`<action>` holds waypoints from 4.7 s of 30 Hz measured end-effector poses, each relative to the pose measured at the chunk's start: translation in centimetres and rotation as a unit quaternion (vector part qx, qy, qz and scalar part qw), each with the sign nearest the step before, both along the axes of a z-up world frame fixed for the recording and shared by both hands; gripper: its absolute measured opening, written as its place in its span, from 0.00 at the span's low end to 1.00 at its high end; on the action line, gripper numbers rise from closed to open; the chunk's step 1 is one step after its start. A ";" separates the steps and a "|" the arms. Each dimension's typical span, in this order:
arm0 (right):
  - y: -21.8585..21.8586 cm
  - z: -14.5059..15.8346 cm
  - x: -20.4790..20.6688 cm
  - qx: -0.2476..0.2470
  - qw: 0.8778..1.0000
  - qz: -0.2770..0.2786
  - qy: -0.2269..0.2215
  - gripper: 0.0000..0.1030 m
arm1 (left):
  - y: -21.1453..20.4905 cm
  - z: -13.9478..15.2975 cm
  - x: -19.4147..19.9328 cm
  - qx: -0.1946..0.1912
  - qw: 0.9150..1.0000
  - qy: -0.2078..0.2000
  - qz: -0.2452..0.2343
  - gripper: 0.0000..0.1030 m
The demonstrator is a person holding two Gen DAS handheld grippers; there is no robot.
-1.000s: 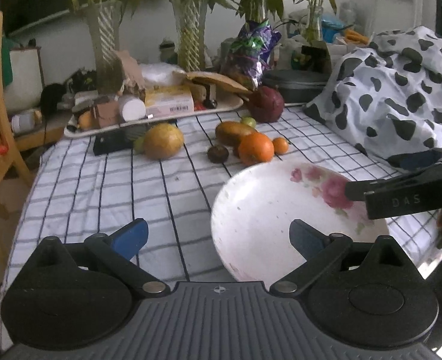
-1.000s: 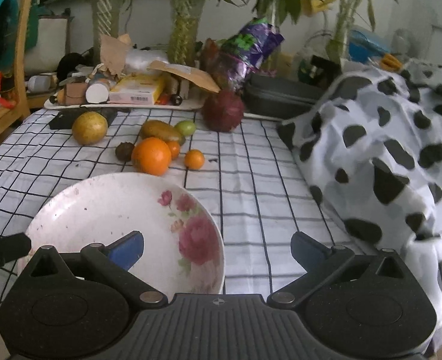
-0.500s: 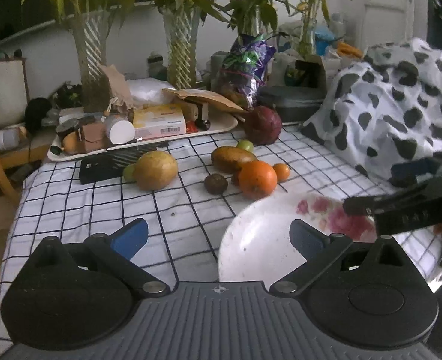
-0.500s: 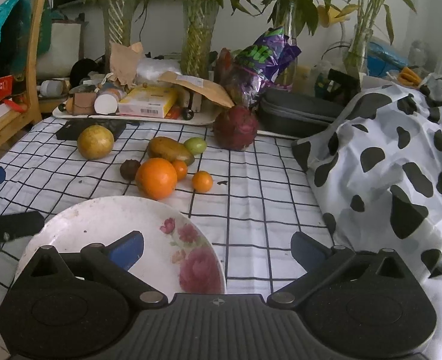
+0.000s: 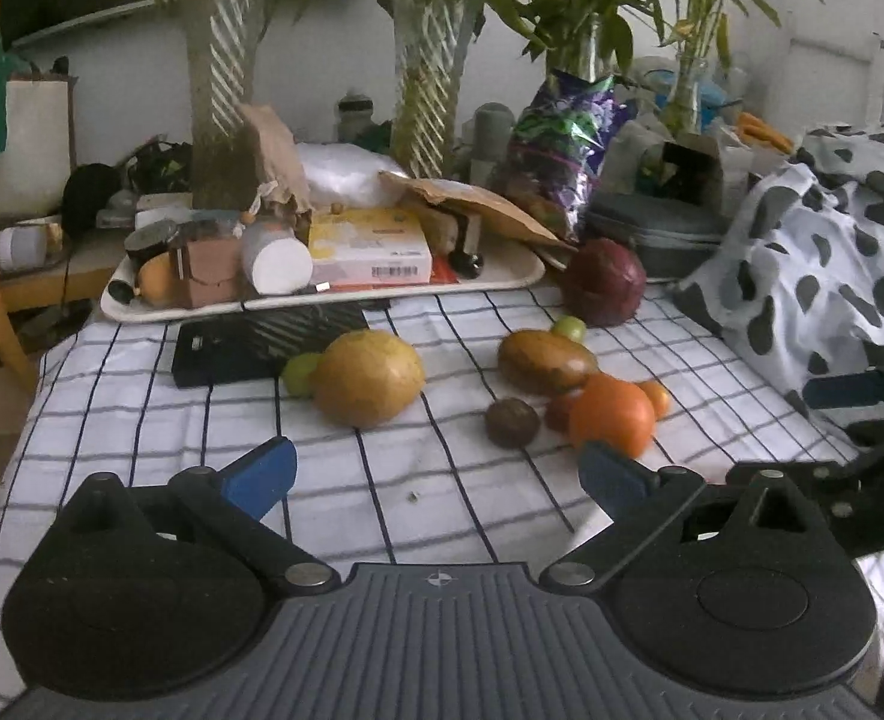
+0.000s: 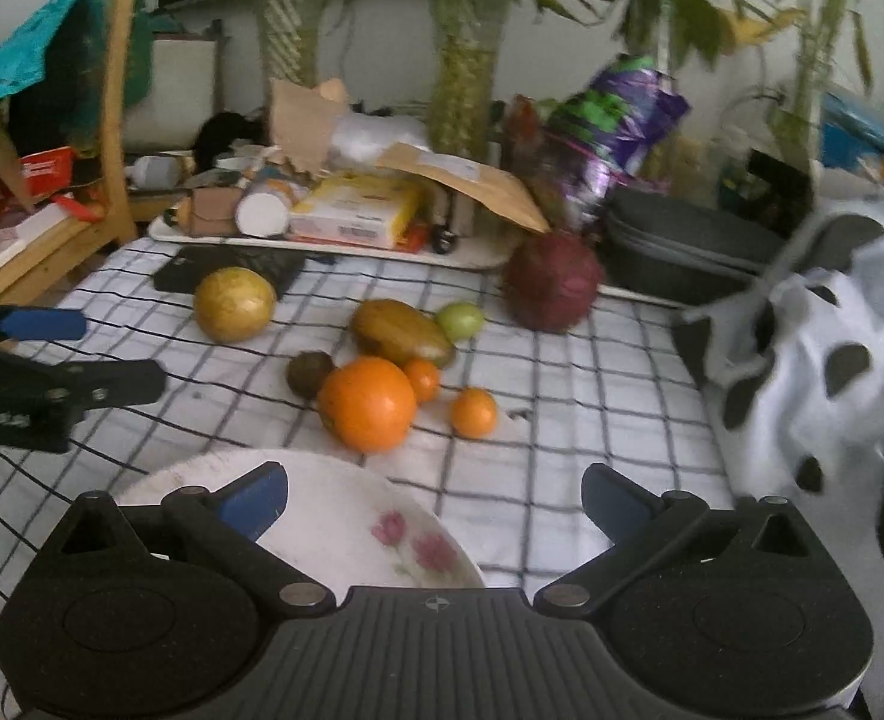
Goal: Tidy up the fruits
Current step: 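Move both grippers from the white floral plate toward the loose fruits, then grasp the large orange with the right gripper while the left gripper grasps the yellow round fruit, then carry both fruits onto the white floral plate and open both grippers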
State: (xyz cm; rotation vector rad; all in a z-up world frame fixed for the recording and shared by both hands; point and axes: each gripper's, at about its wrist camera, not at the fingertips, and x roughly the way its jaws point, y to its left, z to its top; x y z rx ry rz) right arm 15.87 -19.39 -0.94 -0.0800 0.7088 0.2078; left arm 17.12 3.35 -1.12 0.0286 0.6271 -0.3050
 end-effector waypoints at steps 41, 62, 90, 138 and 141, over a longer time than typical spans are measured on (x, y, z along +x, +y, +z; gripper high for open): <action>1.2 -0.8 8.1 0.045 0.998 0.034 0.028 0.53 | -0.1 -3.8 9.1 -0.005 0.998 0.039 0.042 0.75; 0.7 -0.4 7.4 0.047 0.998 0.042 0.022 0.53 | -1.3 -3.8 10.0 0.027 0.996 0.028 0.075 0.61; -3.5 1.3 0.1 0.079 0.996 -0.017 0.041 0.53 | -5.9 -1.0 -4.1 0.036 0.993 0.002 -0.108 0.61; -1.8 1.5 -6.3 0.061 0.996 -0.028 0.062 1.00 | -2.4 3.3 -10.6 0.045 0.996 0.060 -0.050 0.76; -2.0 1.8 -7.5 0.061 0.996 -0.037 0.060 1.00 | -2.3 4.2 -10.2 0.049 0.996 0.073 -0.035 0.76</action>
